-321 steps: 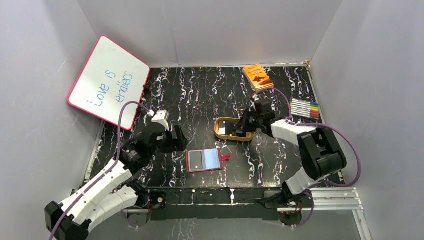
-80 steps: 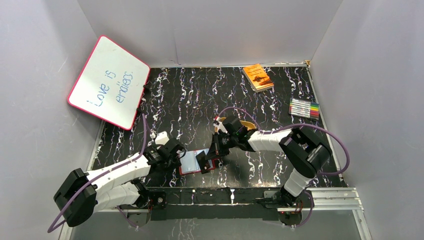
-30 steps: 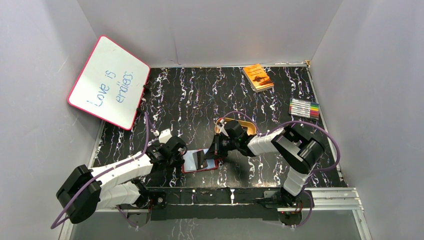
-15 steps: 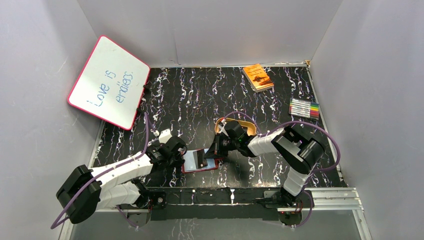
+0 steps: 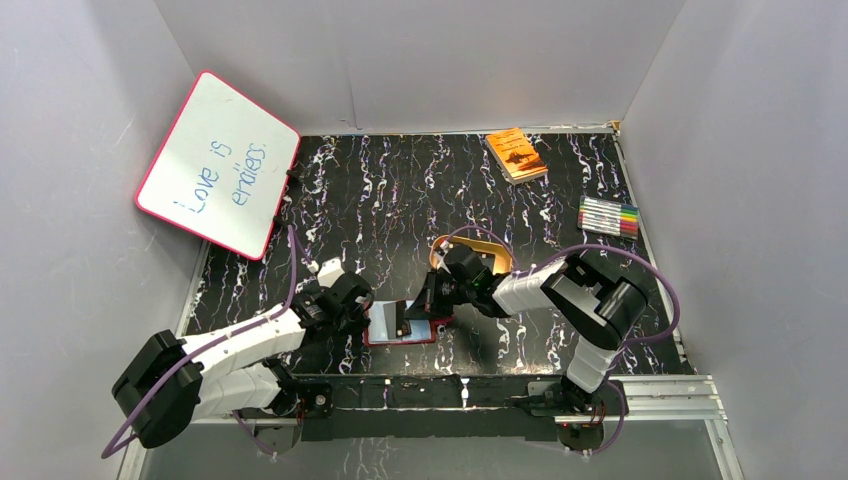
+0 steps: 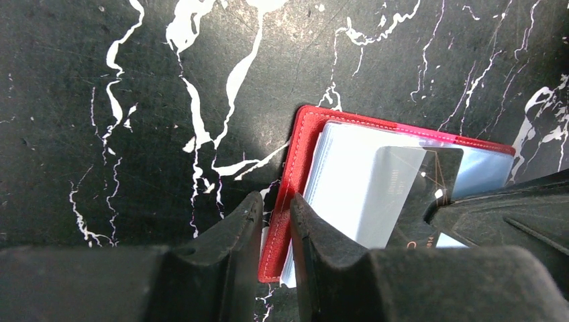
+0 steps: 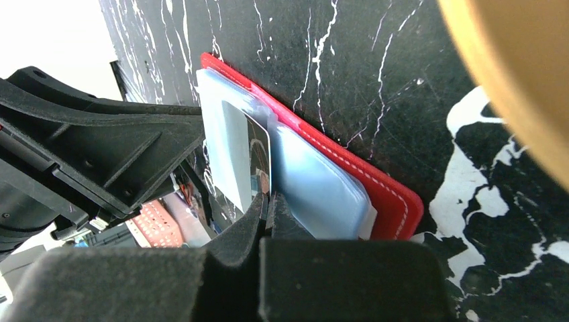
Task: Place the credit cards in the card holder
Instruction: Insert the credit card into the card holder.
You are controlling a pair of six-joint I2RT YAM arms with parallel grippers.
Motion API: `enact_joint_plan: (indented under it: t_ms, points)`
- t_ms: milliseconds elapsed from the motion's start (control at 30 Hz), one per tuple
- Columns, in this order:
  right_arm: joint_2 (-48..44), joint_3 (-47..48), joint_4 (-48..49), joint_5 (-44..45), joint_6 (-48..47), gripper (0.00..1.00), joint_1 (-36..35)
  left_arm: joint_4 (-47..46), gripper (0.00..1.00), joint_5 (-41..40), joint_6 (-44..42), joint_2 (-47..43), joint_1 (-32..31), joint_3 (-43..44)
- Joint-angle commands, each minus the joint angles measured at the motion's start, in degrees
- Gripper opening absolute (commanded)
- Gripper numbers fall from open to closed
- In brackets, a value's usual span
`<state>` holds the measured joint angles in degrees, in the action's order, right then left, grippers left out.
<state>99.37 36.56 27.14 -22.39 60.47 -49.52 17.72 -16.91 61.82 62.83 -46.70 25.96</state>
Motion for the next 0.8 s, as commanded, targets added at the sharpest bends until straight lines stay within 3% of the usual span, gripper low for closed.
enact_joint_plan:
  t_ms: [0,767]
  points:
    - [-1.4,0.8,-1.7,3.2,1.1,0.00,-1.5,2.2,0.21,3.8,1.0,1.6,-0.1,-3.1]
    - [-1.9,-0.5,-2.0,9.1,9.5,0.00,-3.5,-0.1,0.18,6.2,3.3,0.8,-0.1,-5.1]
